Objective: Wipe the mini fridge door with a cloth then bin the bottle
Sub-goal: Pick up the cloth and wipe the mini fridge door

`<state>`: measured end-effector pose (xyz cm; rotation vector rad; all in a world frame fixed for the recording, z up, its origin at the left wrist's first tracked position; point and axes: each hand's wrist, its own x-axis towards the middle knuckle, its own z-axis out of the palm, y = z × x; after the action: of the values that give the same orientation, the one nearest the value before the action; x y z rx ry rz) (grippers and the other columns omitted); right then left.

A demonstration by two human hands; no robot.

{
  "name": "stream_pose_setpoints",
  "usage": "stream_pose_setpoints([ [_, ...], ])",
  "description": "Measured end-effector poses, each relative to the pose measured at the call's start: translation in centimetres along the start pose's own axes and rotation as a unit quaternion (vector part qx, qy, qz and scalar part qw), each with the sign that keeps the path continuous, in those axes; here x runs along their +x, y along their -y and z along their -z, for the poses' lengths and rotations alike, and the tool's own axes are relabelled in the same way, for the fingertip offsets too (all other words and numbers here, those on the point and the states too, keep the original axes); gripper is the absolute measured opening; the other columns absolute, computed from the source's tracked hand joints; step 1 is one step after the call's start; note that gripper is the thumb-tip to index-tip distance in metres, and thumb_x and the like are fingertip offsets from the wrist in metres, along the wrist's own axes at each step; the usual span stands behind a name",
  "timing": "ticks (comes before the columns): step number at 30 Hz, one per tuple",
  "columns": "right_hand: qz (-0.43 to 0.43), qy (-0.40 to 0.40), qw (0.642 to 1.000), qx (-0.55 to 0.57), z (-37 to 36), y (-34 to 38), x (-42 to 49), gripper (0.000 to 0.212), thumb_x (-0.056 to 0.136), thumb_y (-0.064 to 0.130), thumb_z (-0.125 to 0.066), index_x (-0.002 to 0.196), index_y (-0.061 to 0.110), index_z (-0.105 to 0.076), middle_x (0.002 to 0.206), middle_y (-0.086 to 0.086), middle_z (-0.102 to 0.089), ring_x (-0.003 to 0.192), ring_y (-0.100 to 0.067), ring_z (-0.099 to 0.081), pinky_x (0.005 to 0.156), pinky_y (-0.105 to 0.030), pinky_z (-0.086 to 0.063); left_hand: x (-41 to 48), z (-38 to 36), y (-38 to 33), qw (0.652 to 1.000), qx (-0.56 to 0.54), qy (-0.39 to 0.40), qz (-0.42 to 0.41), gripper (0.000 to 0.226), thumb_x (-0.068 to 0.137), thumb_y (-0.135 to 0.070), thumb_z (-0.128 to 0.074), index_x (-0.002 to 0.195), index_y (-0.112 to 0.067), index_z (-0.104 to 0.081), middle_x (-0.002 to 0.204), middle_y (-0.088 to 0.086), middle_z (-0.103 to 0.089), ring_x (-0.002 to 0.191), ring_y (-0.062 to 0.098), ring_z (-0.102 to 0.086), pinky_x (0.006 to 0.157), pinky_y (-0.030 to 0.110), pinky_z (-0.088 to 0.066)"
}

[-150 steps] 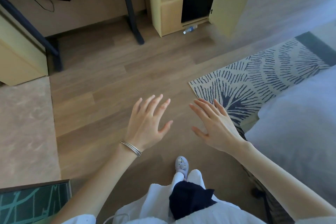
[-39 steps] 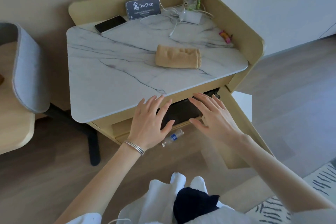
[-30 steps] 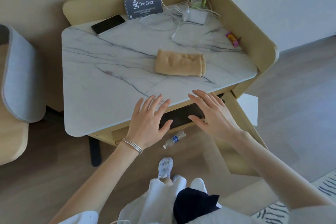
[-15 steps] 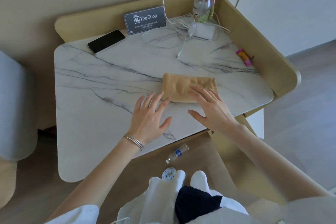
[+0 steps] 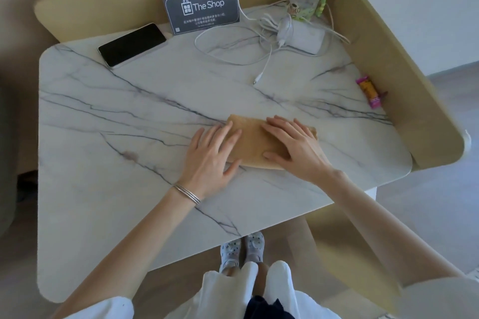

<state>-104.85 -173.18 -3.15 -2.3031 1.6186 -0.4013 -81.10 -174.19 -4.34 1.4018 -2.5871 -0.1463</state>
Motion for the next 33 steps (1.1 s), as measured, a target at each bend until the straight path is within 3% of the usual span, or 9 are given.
stream_pose_setpoints([
  [3,0.001,0.008,1.000,0.013,-0.8,-0.9,0.4,0.069,0.083,0.064,-0.043,0.140,0.024,-0.040,0.146,0.006,-0.040,0.138,-0.015,-0.030,0.114,-0.042,-0.017,0.1,-1.1,0.4,1.000,-0.007,-0.008,-0.001,0.055,0.088,-0.040,-0.047,0.136,-0.014,-0.054,0.141,0.008,-0.052,0.126,0.029,-0.049,0.105,0.050,-0.038],
  [8,0.016,-0.007,1.000,-0.022,-2.6,0.0,1.1,0.081,0.074,0.076,-0.043,0.141,0.031,-0.036,0.146,0.010,-0.039,0.134,-0.019,-0.036,0.105,-0.046,-0.030,-0.4,-2.4,0.4,0.998,-0.046,-0.028,0.013,0.051,0.087,-0.036,-0.049,0.132,-0.013,-0.058,0.137,0.008,-0.056,0.126,0.026,-0.049,0.106,0.047,-0.034],
  [12,0.012,-0.043,0.998,-0.051,-3.3,0.7,1.7,0.078,0.071,0.080,-0.042,0.134,0.034,-0.045,0.137,0.010,-0.049,0.115,-0.022,-0.051,0.089,-0.042,-0.038,-0.8,-3.0,-0.5,0.996,-0.077,-0.024,0.045,0.051,0.086,-0.034,-0.050,0.133,-0.013,-0.057,0.139,0.008,-0.054,0.127,0.021,-0.047,0.106,0.047,-0.034],
  [19,0.031,-0.159,0.985,-0.058,-4.5,0.9,0.3,0.045,0.075,0.061,-0.062,0.104,0.027,-0.067,0.100,0.006,-0.067,0.077,-0.022,-0.059,0.068,-0.035,-0.042,-1.7,-1.2,0.1,0.993,-0.109,-0.041,0.027,0.048,0.089,-0.032,-0.048,0.134,-0.018,-0.056,0.144,0.000,-0.051,0.130,0.020,-0.047,0.108,0.048,-0.036],
  [24,0.036,-0.182,0.982,-0.035,-3.4,2.0,-4.2,0.044,0.079,0.059,-0.063,0.102,0.022,-0.067,0.090,0.003,-0.066,0.074,-0.021,-0.059,0.066,-0.035,-0.043,-3.8,-0.2,-0.7,0.994,-0.104,-0.044,-0.008,0.047,0.092,-0.034,-0.048,0.134,-0.016,-0.057,0.145,0.002,-0.049,0.130,0.023,-0.047,0.108,0.044,-0.035],
  [29,0.045,-0.192,0.980,0.001,-1.1,3.0,-10.6,0.041,0.083,0.052,-0.064,0.118,0.031,-0.060,0.091,0.002,-0.064,0.078,-0.022,-0.052,0.069,-0.036,-0.045,-6.1,-0.7,-5.0,0.988,-0.124,-0.058,-0.065,0.038,0.092,-0.029,-0.049,0.122,-0.011,-0.065,0.139,0.003,-0.056,0.128,0.021,-0.046,0.107,0.045,-0.035],
  [33,0.039,-0.183,0.982,0.005,0.2,2.9,-15.1,0.029,0.080,0.042,-0.071,0.107,0.033,-0.069,0.085,0.002,-0.064,0.074,-0.019,-0.053,0.067,-0.031,-0.046,-8.3,-1.7,-10.1,0.991,-0.119,-0.027,-0.062,0.042,0.093,-0.028,-0.044,0.127,-0.011,-0.061,0.138,0.001,-0.057,0.129,0.019,-0.043,0.106,0.044,-0.031],
])
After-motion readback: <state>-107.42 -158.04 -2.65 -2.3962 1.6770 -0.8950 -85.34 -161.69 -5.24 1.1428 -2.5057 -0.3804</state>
